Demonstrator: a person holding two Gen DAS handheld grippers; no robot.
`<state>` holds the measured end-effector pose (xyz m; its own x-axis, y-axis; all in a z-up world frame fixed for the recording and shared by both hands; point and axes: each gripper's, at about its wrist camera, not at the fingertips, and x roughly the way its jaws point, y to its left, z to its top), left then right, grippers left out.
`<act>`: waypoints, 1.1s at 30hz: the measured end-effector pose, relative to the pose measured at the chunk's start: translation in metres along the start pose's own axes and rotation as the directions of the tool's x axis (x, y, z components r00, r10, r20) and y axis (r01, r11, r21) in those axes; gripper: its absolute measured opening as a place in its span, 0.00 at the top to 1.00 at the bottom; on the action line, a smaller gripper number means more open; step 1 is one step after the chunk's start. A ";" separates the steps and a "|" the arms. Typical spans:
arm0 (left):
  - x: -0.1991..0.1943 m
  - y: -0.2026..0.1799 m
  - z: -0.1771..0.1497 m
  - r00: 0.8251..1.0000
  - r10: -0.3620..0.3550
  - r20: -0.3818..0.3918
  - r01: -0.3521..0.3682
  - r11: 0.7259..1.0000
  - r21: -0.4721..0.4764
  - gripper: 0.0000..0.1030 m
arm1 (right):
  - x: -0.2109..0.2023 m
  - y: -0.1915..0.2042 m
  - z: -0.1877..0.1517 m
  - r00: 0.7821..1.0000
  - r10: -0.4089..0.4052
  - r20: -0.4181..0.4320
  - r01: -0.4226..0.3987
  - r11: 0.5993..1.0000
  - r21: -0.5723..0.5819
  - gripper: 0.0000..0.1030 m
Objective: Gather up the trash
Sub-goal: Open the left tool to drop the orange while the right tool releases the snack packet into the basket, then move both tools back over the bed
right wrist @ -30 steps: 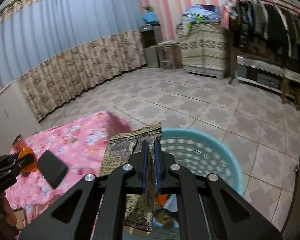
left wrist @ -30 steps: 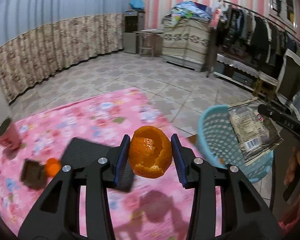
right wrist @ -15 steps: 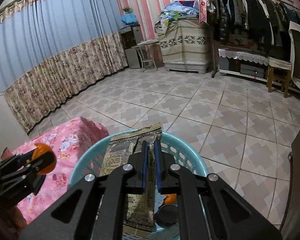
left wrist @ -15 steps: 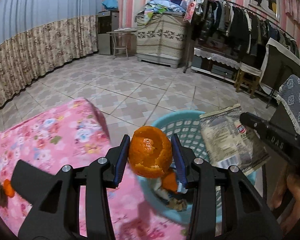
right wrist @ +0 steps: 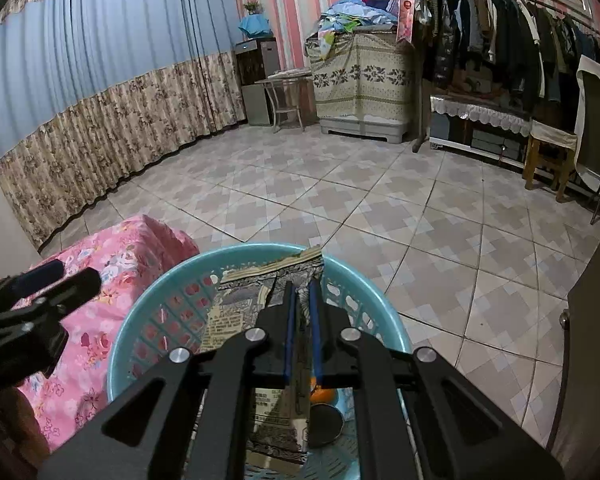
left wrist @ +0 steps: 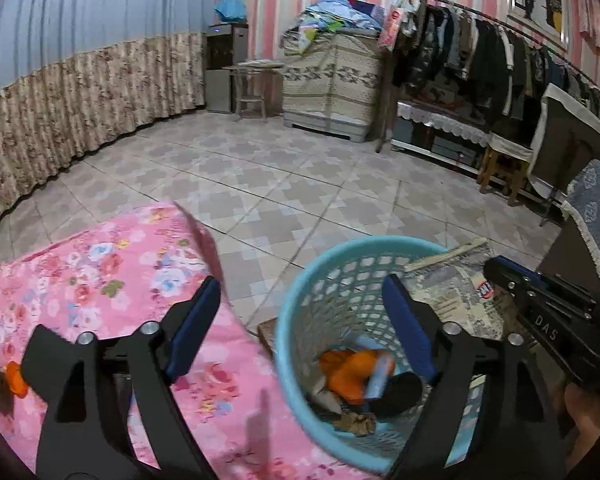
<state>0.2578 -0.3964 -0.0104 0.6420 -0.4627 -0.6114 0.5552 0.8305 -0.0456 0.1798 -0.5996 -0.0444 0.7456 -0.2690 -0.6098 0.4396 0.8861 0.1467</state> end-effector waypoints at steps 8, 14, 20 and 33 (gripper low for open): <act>-0.025 0.029 -0.004 0.995 0.091 0.037 -0.090 0.996 -0.013 0.08 | 0.011 0.009 -0.003 0.999 0.027 -0.026 -0.027 1.000 0.008 0.89; -0.040 0.047 -0.010 0.990 0.133 0.039 -0.132 0.991 -0.030 0.07 | 0.021 0.019 -0.007 0.998 0.020 -0.054 -0.020 1.000 -0.006 0.35; -0.054 0.068 -0.020 0.985 0.167 0.035 -0.165 0.985 -0.053 0.05 | 0.022 0.024 -0.012 0.997 -0.003 -0.071 0.002 1.000 -0.027 0.21; -0.093 0.117 -0.049 0.968 0.251 0.032 -0.246 0.963 -0.111 0.05 | -0.018 0.061 -0.011 0.999 0.020 0.032 -0.017 0.996 -0.091 0.11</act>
<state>0.2370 -0.2408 0.0028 0.7772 -0.2494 -0.5777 0.3183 0.9478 0.0192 0.1879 -0.5366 -0.0333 0.7696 -0.2633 -0.5817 0.3797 0.9212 0.0854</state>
